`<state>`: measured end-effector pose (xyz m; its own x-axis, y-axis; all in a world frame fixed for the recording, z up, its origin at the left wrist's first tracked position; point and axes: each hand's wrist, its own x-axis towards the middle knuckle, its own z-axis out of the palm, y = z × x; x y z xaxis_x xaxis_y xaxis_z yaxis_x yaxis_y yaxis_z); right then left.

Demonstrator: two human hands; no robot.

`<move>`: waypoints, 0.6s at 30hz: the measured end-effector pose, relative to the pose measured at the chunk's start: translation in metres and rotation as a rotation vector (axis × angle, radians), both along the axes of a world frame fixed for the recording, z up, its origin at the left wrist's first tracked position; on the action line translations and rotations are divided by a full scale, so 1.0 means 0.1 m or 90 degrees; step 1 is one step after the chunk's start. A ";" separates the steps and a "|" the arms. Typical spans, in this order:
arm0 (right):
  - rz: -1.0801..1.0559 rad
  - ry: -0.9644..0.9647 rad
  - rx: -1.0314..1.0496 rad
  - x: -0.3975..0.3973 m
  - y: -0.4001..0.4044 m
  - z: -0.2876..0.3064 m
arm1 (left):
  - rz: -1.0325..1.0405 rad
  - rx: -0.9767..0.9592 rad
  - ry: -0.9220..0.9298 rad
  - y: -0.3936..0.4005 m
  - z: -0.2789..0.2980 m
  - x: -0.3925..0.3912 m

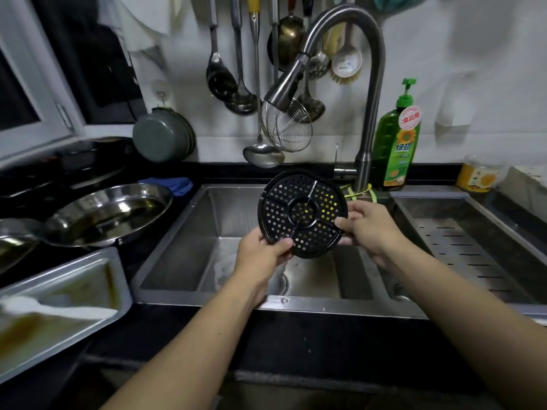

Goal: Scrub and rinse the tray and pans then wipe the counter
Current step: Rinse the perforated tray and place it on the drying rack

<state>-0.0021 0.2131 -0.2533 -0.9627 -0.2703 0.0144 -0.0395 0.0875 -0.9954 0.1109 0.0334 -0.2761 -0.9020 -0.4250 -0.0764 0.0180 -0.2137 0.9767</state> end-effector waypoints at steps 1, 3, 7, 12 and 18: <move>0.001 0.005 0.005 0.01 -0.01 0.00 | 0.004 0.004 -0.004 -0.02 -0.02 0.01; 0.003 0.009 0.009 0.02 -0.01 0.01 | 0.010 0.003 -0.016 -0.04 0.00 0.02; -0.002 0.003 0.018 0.03 -0.02 0.02 | 0.007 0.022 -0.042 -0.09 0.04 0.03; 0.012 -0.004 0.045 -0.01 -0.01 0.03 | -0.038 0.059 -0.047 -0.26 0.11 0.02; 0.108 0.008 0.239 -0.38 -0.32 0.06 | -0.054 -0.003 -0.139 -0.58 0.21 -0.27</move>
<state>-0.0396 0.1806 -0.2471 -0.9041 -0.4144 -0.1040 -0.0969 0.4360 -0.8947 0.0838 -0.0245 -0.2555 -0.8971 -0.3488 -0.2713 -0.2115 -0.2001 0.9567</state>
